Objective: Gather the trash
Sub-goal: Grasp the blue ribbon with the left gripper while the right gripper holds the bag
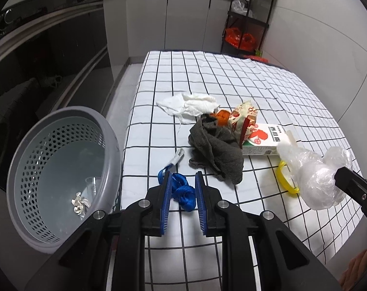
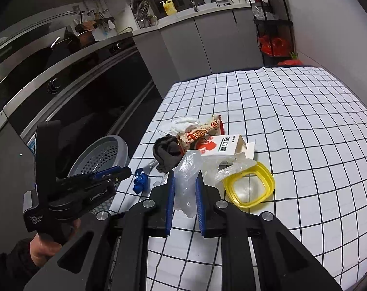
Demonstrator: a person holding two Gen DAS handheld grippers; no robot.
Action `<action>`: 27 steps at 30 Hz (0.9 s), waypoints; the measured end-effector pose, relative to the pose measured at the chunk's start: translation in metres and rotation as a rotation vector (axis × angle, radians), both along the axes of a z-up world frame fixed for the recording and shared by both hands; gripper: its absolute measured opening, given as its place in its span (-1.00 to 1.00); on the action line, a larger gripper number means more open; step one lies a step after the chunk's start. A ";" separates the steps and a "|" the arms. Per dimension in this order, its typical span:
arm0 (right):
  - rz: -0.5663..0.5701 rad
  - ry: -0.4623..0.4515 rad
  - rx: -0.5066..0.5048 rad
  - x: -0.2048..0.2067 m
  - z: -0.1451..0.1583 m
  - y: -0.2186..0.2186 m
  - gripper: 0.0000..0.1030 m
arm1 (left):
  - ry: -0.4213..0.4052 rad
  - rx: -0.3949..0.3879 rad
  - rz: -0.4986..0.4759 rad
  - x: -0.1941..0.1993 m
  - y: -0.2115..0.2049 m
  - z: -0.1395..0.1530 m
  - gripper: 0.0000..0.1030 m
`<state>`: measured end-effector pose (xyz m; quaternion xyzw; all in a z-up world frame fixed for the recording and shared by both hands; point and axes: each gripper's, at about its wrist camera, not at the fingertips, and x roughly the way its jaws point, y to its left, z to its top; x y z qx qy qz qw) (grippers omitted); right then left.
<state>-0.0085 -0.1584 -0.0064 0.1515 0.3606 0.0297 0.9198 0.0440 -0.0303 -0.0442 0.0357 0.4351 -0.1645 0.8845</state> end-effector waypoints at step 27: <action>0.090 -0.022 -0.007 0.023 0.009 0.033 -0.69 | 0.009 -0.014 0.072 0.006 0.041 0.004 -0.53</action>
